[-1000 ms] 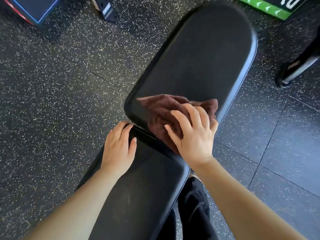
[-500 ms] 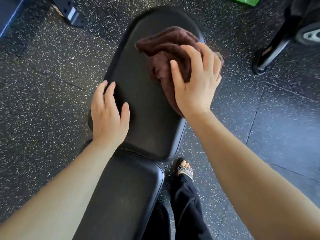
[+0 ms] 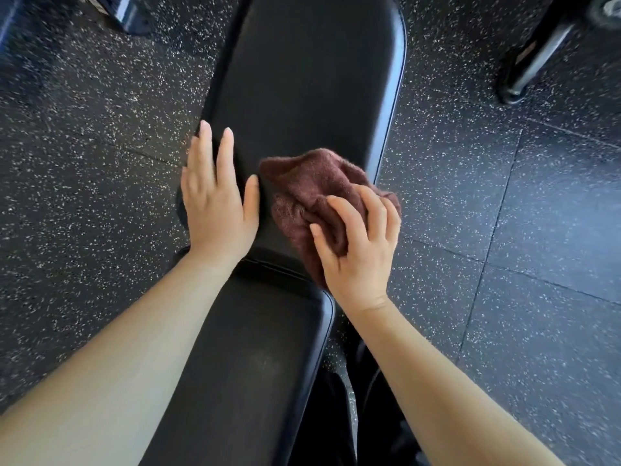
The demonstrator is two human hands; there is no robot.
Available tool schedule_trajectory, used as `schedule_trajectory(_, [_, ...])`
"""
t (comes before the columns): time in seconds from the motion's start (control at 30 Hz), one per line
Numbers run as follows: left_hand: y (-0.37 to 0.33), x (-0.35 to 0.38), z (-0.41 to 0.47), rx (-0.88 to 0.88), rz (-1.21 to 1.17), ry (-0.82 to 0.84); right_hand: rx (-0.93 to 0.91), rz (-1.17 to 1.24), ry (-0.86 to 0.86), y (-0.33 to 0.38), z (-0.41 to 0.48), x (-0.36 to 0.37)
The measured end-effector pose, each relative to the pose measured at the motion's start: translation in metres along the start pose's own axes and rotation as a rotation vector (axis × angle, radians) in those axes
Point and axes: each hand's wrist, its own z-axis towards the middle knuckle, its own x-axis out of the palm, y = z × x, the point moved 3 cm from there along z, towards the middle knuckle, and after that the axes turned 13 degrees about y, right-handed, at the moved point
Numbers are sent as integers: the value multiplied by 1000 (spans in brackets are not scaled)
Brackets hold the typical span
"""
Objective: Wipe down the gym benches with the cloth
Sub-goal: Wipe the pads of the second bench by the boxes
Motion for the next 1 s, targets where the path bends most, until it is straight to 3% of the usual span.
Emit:
schedule_trajectory(0.2, [-1, -26, -37, 88, -28, 247, 158, -10, 186, 13, -18, -14])
schedule_trajectory(0.47, [-11, -105, -110, 81, -102, 324, 306, -31, 462, 65, -50, -82])
schedule_trajectory(0.63, [-41, -163, -170, 81, -144, 403, 304, -99, 570, 113, -73, -156])
schedule_trajectory(0.83, [-88, -221, -225, 85, -202, 419, 225, -155, 599, 163, -105, -238])
schedule_trajectory(1.0, [-127, -257, -242, 136, -273, 384, 194, -143, 508, 182, -118, -292])
